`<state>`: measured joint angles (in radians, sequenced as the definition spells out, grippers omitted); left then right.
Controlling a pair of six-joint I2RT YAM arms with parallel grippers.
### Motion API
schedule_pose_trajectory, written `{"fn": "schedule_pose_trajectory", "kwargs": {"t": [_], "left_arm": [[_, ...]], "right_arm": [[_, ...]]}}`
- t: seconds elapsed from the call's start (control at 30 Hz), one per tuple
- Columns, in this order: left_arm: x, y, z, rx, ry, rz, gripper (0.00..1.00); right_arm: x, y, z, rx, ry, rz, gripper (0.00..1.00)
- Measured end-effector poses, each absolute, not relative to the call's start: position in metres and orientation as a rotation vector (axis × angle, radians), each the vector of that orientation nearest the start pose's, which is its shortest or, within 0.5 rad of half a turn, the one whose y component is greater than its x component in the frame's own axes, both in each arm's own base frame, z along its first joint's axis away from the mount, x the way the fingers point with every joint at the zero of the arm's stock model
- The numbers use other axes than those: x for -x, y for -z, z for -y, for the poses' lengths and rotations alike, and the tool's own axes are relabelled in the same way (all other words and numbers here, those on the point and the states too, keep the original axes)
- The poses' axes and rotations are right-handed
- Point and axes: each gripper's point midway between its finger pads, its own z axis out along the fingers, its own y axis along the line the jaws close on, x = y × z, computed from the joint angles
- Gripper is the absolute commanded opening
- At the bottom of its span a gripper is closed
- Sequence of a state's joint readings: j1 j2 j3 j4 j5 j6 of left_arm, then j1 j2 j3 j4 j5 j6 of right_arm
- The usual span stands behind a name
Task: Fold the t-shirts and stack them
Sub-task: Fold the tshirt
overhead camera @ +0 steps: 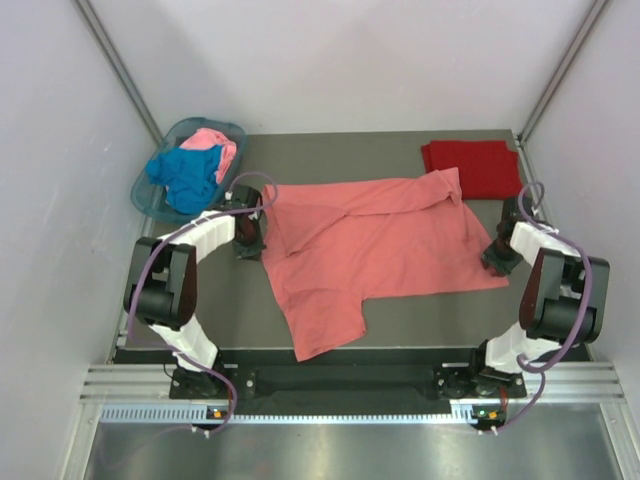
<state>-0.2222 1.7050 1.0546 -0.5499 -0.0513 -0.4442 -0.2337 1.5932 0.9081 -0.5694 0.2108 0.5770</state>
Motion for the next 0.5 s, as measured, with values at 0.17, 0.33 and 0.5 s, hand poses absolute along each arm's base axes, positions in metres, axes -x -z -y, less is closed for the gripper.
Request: {"fn": "schedule_pose_trajectory", "kwargs": {"t": [0.17,0.33,0.5], "left_arm": [[-0.338,-0.029,0.062,0.388,0.029,-2.730,0.00],[-0.344,-0.034,0.039,0.471,-0.012,-2.708,0.00],[-0.342,-0.050,0.050,0.425,0.113,-2.697,0.36]], "right_arm": [[-0.274,-0.019,0.085,-1.279,0.221,-2.447,0.02],[-0.258,-0.019,0.078,-1.402,0.195,-2.366,0.00],[-0.244,-0.034,0.073,-1.467,0.155,-2.266,0.00]]}}
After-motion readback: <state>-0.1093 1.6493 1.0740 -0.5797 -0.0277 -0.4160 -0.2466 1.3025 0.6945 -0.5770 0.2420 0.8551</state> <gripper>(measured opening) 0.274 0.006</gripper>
